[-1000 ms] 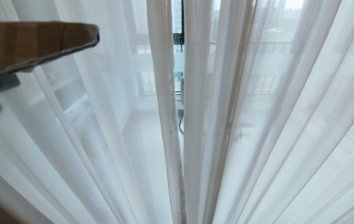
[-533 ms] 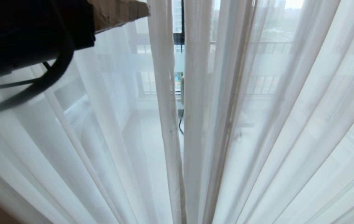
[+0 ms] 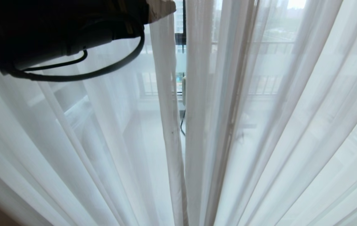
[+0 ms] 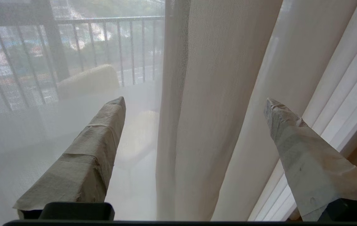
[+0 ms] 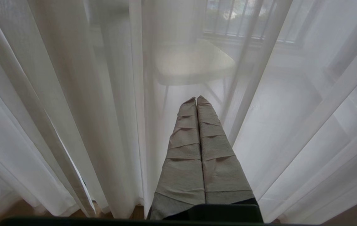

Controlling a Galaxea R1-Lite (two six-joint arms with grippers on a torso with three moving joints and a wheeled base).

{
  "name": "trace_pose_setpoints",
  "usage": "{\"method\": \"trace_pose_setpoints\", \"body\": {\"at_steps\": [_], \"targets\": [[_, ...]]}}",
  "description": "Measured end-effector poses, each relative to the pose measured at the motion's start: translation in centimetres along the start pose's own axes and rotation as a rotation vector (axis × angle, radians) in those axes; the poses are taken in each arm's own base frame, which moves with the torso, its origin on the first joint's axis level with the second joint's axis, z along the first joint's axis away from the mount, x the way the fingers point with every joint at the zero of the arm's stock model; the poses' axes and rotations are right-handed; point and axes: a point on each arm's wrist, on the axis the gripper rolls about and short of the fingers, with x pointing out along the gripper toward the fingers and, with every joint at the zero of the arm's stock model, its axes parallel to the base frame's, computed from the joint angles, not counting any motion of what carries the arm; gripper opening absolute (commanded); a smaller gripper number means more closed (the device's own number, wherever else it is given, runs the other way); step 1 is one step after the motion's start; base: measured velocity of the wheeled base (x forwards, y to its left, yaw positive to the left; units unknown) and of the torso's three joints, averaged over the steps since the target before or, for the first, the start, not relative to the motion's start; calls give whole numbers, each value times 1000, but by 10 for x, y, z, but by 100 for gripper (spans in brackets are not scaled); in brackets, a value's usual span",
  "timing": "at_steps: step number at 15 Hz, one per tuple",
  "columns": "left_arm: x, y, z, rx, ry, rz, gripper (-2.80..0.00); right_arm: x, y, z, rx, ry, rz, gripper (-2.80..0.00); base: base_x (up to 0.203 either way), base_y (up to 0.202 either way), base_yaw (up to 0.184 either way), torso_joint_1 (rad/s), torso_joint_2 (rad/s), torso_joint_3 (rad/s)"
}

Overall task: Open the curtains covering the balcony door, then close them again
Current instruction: Pull the inner curtains open on both sides

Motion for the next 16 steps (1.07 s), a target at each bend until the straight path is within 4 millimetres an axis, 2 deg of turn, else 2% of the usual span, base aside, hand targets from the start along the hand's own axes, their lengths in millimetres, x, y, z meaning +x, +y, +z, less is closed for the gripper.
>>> {"method": "trace_pose_setpoints", "body": {"at_steps": [11, 16], "targets": [[41, 2, 2, 107, -42, 217, 0, 0, 0, 0, 0, 0, 0, -280, 0, 0, 0, 0, 0, 0], [59, 7, -2, 133, -47, 263, 0, 0, 0, 0, -1, 0, 0, -280, 0, 0, 0, 0, 0, 0]]}}
